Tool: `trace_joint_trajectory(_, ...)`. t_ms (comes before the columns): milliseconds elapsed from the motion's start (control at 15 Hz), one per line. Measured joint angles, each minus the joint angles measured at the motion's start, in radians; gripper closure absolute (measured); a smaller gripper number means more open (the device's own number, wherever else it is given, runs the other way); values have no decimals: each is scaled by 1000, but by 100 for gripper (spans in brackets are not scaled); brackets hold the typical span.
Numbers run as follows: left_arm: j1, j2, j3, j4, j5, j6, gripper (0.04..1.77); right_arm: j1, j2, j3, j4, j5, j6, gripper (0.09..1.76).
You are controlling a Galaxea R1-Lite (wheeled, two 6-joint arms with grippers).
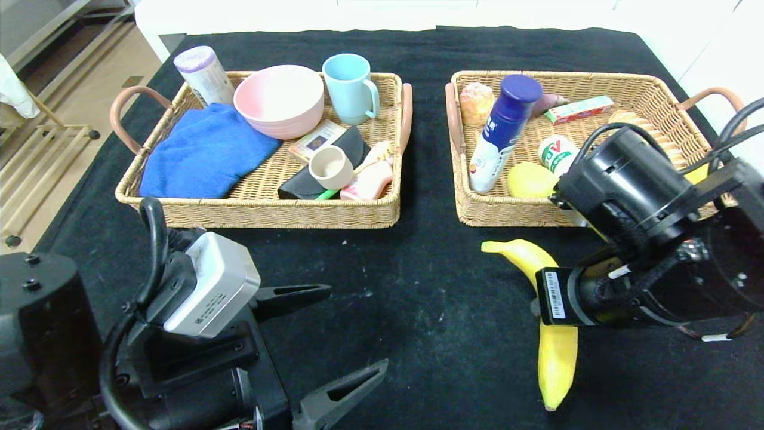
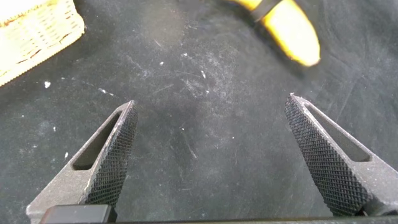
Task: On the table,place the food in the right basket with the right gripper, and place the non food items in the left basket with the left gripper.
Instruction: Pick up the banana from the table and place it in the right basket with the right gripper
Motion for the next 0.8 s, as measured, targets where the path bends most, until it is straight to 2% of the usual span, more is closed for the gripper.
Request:
trace_joint_trajectory(133,0,2,0,0,0,0,9,17,-45,-39,53,-59,-3,120)
trace_joint_trajectory(333,0,5,1,6,0,1,9,-14,-82,-111,126,-72,-17,120)
trace_joint_trajectory(800,0,21,5,-1,0,3,9,-252,-61,-350,137,-70,-35,120)
